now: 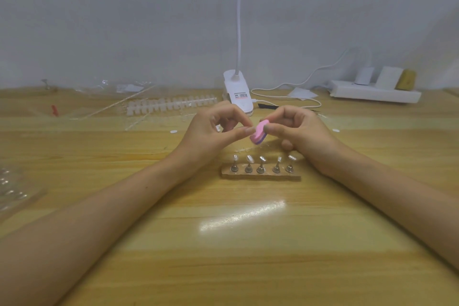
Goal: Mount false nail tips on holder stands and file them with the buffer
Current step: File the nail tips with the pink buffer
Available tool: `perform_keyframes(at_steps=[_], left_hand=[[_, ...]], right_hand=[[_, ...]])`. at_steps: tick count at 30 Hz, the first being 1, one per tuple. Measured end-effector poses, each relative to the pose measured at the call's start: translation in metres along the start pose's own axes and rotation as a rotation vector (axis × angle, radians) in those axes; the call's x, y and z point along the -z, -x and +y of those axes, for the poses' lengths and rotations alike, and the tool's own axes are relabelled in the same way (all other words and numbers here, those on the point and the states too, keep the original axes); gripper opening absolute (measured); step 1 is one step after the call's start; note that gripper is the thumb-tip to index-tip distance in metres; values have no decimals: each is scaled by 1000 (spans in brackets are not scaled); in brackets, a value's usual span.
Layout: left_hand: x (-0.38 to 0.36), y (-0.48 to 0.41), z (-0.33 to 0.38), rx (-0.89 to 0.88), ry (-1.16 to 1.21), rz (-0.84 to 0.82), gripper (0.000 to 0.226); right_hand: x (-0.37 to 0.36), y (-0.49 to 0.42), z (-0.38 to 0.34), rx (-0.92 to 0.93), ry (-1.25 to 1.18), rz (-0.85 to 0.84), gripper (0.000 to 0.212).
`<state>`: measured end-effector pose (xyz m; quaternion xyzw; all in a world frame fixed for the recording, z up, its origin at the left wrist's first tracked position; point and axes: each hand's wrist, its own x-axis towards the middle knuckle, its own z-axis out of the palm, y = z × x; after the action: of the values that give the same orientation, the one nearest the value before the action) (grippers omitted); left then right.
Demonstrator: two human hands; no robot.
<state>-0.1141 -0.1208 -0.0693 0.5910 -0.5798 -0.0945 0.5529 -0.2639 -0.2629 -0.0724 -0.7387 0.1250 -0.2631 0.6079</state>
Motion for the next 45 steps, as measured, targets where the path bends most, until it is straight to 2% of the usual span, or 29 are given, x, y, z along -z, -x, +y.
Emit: perform_keyframes(at_steps=[2,6,10,14,18,21,25,28,32,36,39,43,45], left_hand=[[0,0,0,-1,6,9,8],[-1,1,0,-5,8,5,8],[0,0,0,1,2,11,7],[0,-1,-2,17,11,7,8],[0,-1,-2,11,11,29,8],[0,-1,-2,8,1,15,7],[0,-1,-3,0,-14,23,8],[-1,-1,-3,-1,-13,18,8],[0,-1,-1,-12,-22,23,9],[-1,0,-1,-5,-17,24,11],[-1,0,0,-7,-17,25,11],[-1,1,1,-8,-18,13,7],[-2,1,2,-16,-31,-3,7]], right_hand=[[3,-2,1,-15,-20,52,27],[3,-1,-2,-27,-18,-6,39],[-1,2,-2,2,41,-83,21],[1,0,-1,-8,-50,70,23],[-3,2,0,37,12,-85,13],[1,1,-1,19,-53,78,25],[-2,2,1,26,38,-86,13],[2,-1,1,3,-44,94,24],[-3,3,1,9,18,-89,16],[1,-1,0,-2,-23,95,29],[-2,2,0,3,51,-47,19],[2,-2,1,-2,-14,67,30],[4,-2,2,-6,-1,58,38]])
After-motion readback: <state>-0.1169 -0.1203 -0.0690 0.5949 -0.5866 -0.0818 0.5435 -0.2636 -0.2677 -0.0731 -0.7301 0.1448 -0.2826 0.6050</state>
